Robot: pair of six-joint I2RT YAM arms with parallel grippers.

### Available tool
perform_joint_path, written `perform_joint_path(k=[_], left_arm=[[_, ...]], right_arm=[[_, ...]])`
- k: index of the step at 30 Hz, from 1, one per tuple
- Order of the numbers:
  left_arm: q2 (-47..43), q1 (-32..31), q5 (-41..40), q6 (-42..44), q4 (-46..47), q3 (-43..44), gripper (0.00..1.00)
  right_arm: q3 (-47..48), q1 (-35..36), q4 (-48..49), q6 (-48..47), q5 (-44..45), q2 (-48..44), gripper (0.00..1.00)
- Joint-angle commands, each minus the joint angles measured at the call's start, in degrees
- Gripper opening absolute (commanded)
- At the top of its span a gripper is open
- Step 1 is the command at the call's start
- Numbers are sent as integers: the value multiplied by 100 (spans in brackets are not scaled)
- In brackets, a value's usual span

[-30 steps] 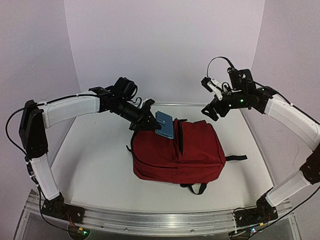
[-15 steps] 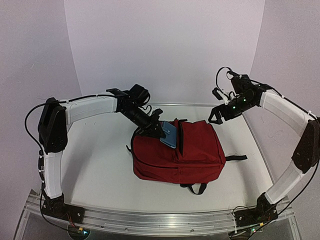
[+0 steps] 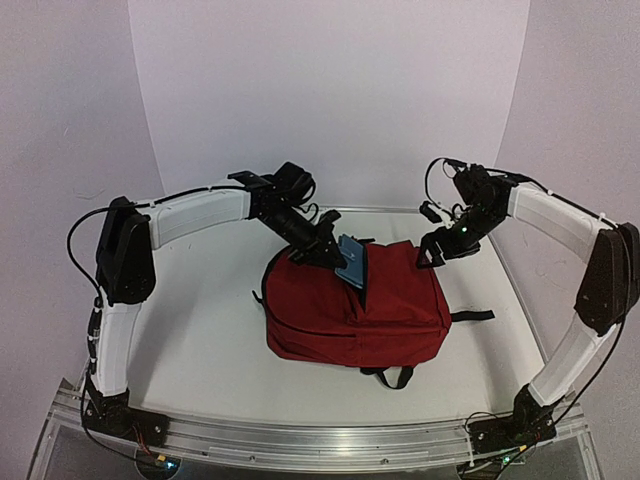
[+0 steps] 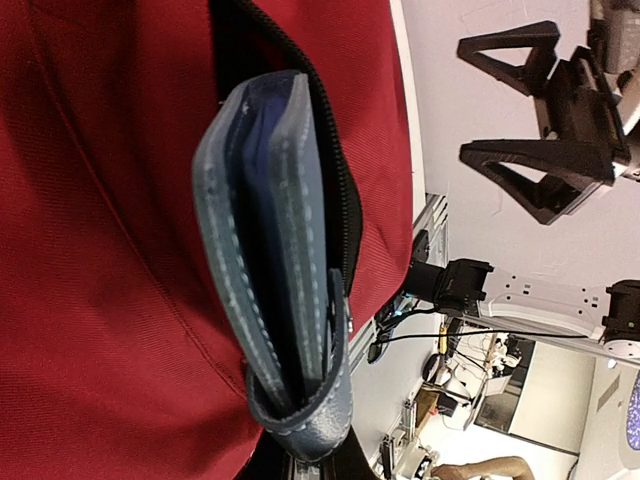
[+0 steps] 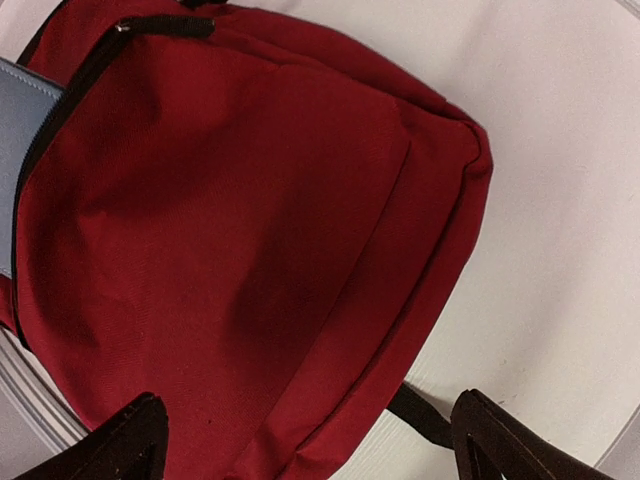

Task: Pack the student bag
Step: Place the stationery in the student bag.

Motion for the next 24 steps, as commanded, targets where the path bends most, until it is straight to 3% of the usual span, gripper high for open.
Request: perform_joint_path(k=[1, 7, 15, 24], left_arm=[[86, -35, 162, -69, 117, 181, 0], [195, -35, 413, -500, 814, -461, 0], [-34, -37, 1302, -1483, 4200, -1727, 0], [148, -80, 1844, -1748, 5356, -1645, 0]], right_arm=[[22, -70, -425, -95, -605, 144, 98], [70, -87, -642, -300, -1016, 299, 98], [-87, -92, -671, -648, -1304, 493, 96], [187, -166, -875, -786, -2454, 874, 95]])
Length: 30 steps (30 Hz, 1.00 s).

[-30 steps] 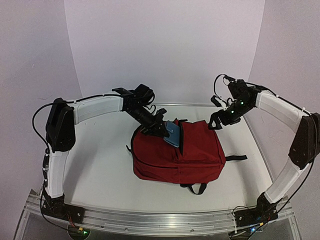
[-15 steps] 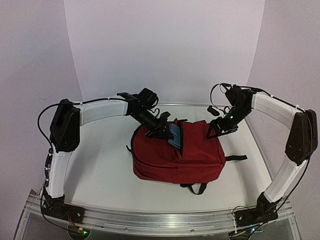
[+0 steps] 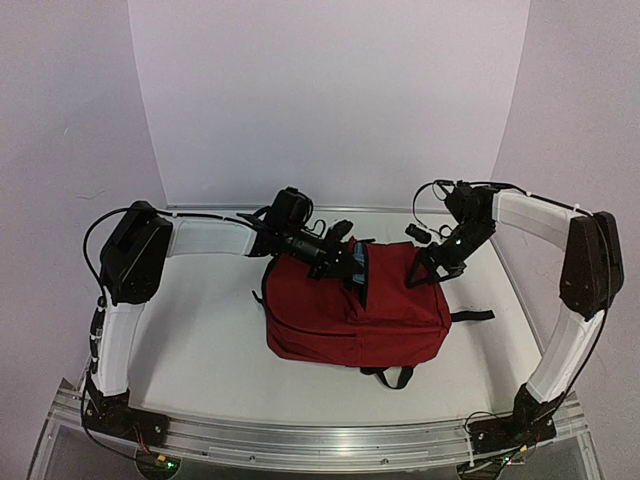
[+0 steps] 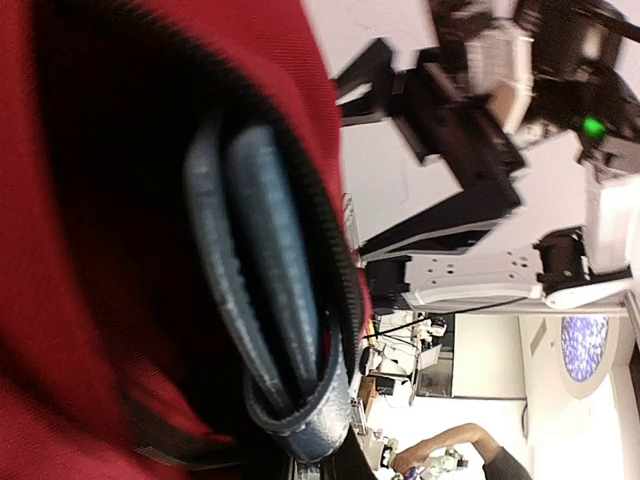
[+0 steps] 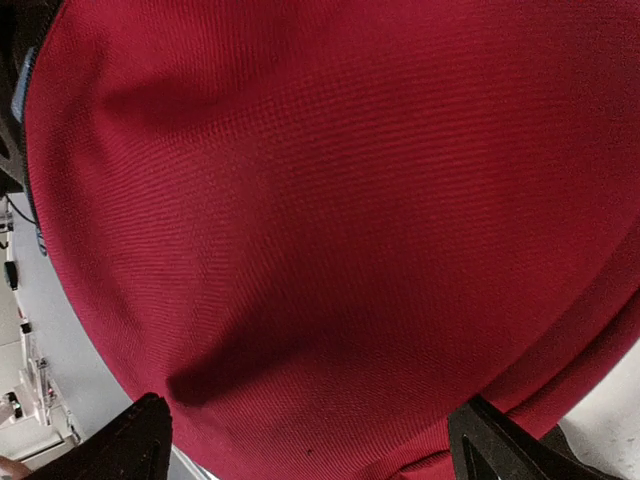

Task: Pack the student bag
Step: Place the stationery in the student bag.

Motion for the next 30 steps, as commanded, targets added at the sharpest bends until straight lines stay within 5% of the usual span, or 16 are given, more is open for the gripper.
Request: perform_joint_path(k=[1, 20, 30], left_arm=[[59, -55, 457, -198, 1082, 210, 0], [1161, -220, 335, -132, 1029, 1405, 2], [528, -300, -1231, 1035, -1064, 1332, 38]], right_arm=[[272, -40, -273, -198, -773, 166, 95], [579, -37, -460, -298, -1135, 394, 95], [712, -45, -494, -302, -865, 305, 94]])
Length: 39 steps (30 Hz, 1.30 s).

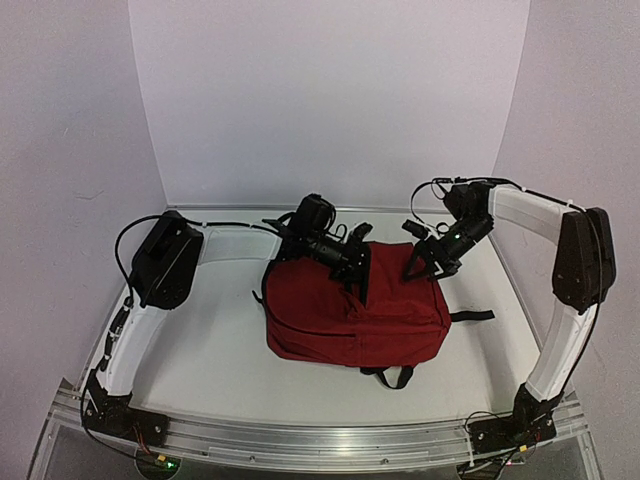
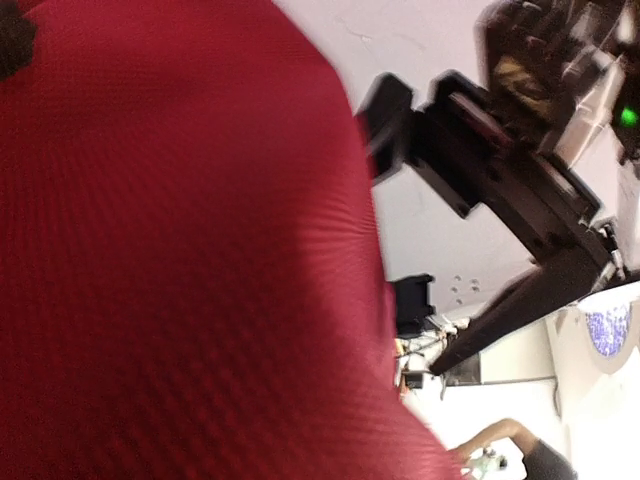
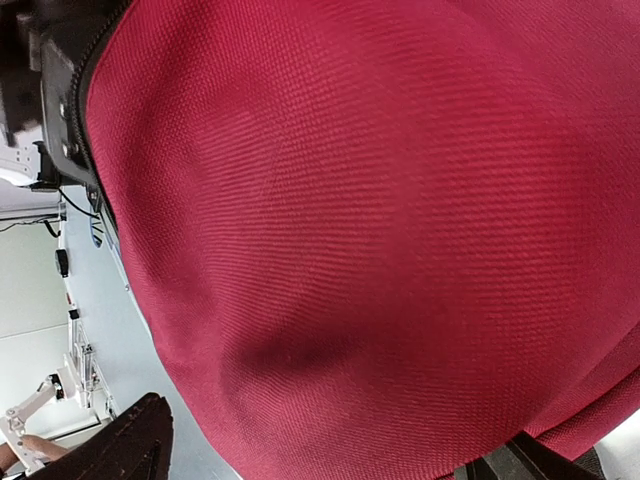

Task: Pack the student bag
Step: Place the stationery in the student bag.

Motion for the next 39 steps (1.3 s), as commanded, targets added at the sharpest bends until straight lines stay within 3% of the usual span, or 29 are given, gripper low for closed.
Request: perform_joint_path(k=[1, 7, 9, 12, 17, 21, 27, 35, 39], left_arm=[[-759, -39, -1031, 730, -1246, -113, 41], [-1377, -34, -1818, 1119, -2673, 154, 61], [-1549, -29, -1943, 1182, -3077, 291, 72], [-1783, 18, -2043, 1231, -3498, 339, 76], [-2135, 128, -2419, 1057, -3665, -99, 73], [-2150, 204, -2638, 860, -3474, -378, 63], [-1717, 205, -2585, 796, -3362, -76, 48], [-1193, 191, -2284, 583, -2984, 48, 51], [-1185, 190, -2197, 441, -2653, -76, 41]], right_arm=[[257, 3, -1, -111, 57, -159, 93], [479, -14, 108, -18, 365, -594, 92], [454, -14, 216, 101, 378, -799, 91], [379, -10, 514, 367, 431, -1087, 87], [565, 147, 1099, 1005, 432, -1253, 76], [657, 573, 1376, 1305, 569, -1123, 65], [553, 1258, 1811, 1598, 854, -808, 53], [383, 1283, 2525, 1935, 1166, -171, 50], [26, 1293, 2753, 1988, 1160, 63, 43]])
